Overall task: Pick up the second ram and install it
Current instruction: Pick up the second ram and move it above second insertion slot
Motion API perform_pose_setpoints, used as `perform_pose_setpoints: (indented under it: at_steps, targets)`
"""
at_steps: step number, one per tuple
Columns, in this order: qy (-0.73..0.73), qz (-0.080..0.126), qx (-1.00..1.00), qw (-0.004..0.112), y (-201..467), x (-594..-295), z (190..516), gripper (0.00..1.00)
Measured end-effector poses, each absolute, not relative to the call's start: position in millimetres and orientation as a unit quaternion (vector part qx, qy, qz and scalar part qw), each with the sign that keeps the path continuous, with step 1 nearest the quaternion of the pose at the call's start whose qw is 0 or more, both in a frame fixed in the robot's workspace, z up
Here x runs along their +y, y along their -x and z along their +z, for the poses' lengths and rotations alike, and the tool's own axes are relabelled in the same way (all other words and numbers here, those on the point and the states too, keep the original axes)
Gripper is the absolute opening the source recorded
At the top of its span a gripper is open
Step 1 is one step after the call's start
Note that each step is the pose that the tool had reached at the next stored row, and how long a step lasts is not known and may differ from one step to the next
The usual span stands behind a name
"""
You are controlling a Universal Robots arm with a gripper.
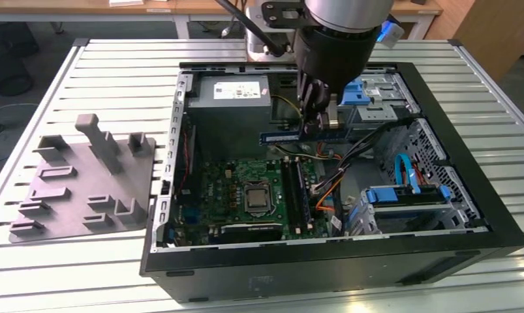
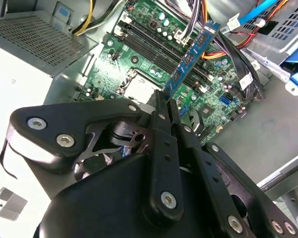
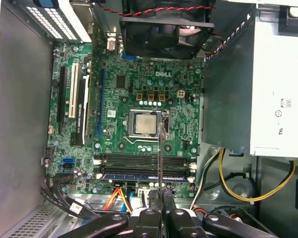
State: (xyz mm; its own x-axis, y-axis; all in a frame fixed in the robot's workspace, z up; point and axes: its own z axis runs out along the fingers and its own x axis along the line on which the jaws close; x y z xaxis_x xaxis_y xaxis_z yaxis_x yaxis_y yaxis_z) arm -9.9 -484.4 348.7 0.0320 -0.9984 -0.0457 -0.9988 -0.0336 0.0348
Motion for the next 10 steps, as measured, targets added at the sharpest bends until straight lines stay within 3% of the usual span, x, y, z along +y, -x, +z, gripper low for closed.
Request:
perform_pose_setpoints:
  at_steps: [10]
  targets:
    - [0.717,0.028,0.697,0.003,19,-492,333,0.14]
